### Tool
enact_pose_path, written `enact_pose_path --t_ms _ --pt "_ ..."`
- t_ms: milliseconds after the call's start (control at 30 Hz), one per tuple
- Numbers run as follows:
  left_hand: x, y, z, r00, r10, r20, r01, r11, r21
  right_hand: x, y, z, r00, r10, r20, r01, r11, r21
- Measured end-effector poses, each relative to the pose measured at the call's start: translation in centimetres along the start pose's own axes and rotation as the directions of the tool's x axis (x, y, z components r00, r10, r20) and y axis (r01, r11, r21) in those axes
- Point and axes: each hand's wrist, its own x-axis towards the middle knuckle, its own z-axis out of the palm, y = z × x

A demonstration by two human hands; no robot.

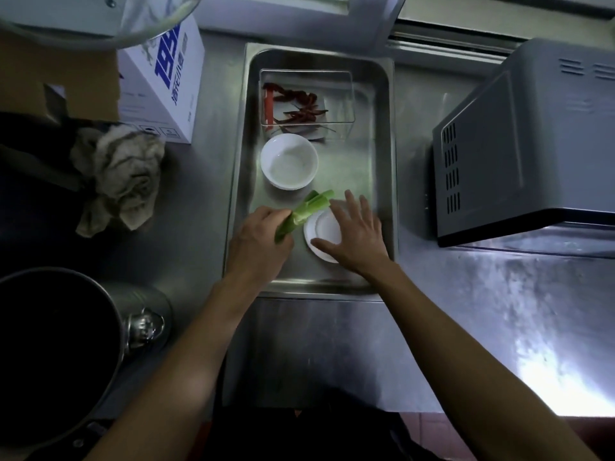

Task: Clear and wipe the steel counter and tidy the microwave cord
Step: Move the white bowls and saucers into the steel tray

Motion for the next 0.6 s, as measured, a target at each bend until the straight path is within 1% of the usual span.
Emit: enact_pose_path --t_ms 133,233,367,600 --pt "0.6 0.6 1.5 0.998 0.056 0.041 -0.057 0.998 0.027 -2.9 1.4 -2.0 0.993 0.011 -0.117 -0.006 0.999 0.041" --pt "1.1 1.4 2.9 0.995 0.054 0.084 -0.059 0.996 0.063 -5.2 2.3 -3.1 0.979 -0.013 -0.201 0.024 0.998 0.055" --pt "2.3 3.8 4.7 0.988 0.067 0.138 -0.08 0.992 0.094 -7.1 3.2 -3.7 0.977 -0.033 -0.212 0.037 0.999 0.011" --pt "4.3 6.4 7.9 0.984 0.064 0.167 -0.09 0.984 0.153 -7.8 4.7 -4.1 0.973 -0.019 -0.229 0.033 0.998 0.061"
